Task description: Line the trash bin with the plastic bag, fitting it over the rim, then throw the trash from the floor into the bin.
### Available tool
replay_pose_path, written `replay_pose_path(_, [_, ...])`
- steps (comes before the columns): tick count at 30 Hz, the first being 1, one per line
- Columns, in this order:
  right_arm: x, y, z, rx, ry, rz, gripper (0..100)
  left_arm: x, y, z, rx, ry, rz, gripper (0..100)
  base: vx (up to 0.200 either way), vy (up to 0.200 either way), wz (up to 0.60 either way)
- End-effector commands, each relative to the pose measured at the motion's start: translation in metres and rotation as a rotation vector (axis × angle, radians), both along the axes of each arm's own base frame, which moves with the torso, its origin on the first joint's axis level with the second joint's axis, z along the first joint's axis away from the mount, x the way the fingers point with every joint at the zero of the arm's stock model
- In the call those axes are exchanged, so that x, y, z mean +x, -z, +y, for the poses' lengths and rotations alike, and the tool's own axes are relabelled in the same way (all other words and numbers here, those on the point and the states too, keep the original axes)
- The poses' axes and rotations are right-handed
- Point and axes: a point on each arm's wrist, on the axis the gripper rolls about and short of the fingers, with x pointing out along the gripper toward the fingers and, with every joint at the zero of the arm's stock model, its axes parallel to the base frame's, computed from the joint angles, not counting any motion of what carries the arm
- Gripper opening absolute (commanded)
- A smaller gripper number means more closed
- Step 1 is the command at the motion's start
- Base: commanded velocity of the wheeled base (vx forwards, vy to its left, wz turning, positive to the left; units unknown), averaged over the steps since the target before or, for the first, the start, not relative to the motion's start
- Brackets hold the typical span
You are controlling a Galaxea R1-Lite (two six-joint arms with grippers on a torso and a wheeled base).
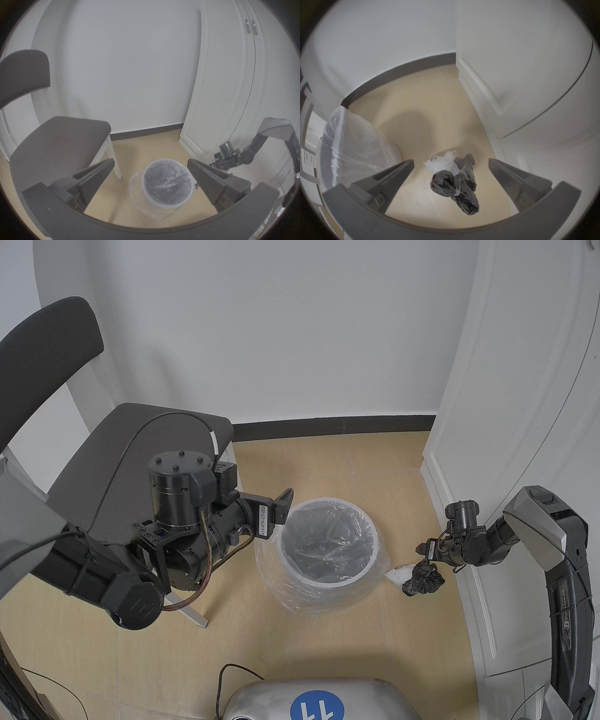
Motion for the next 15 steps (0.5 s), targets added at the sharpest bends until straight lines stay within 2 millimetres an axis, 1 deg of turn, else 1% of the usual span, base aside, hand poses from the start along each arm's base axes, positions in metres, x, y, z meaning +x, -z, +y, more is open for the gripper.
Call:
replay_pose_path(1, [0.016, 0.023, -0.004, 0.092, 0.001, 0.076, 100, -0.015, -0.029, 0.01, -0.033, 0.002, -0.071, 100, 0.0, 0.0, 0.0])
replay_pose_path(4, [0.027, 0.026, 0.002, 0.117, 0.011, 0.075, 100, -0.015, -0.028, 0.01, -0.031, 0.001, -0.069, 100, 0.0, 0.0, 0.0])
replay_pose_path(7, [0.029, 0.045, 0.012, 0.11, -0.002, 0.103, 100, -0.014, -0.028, 0.01, -0.032, 0.001, -0.072, 100, 0.0, 0.0, 0.0])
replay_pose_path(8, [0.029, 0.047, 0.015, 0.109, -0.007, 0.106, 100, -0.014, -0.029, 0.01, -0.033, -0.001, -0.073, 100, 0.0, 0.0, 0.0])
replay_pose_path(10, [0.028, 0.053, 0.016, 0.106, -0.01, 0.12, 100, -0.014, -0.029, 0.01, -0.033, -0.001, -0.073, 100, 0.0, 0.0, 0.0])
replay_pose_path(15, [0.031, 0.057, 0.011, 0.109, 0.001, 0.137, 100, -0.014, -0.03, 0.013, -0.021, -0.01, -0.084, 100, 0.0, 0.0, 0.0])
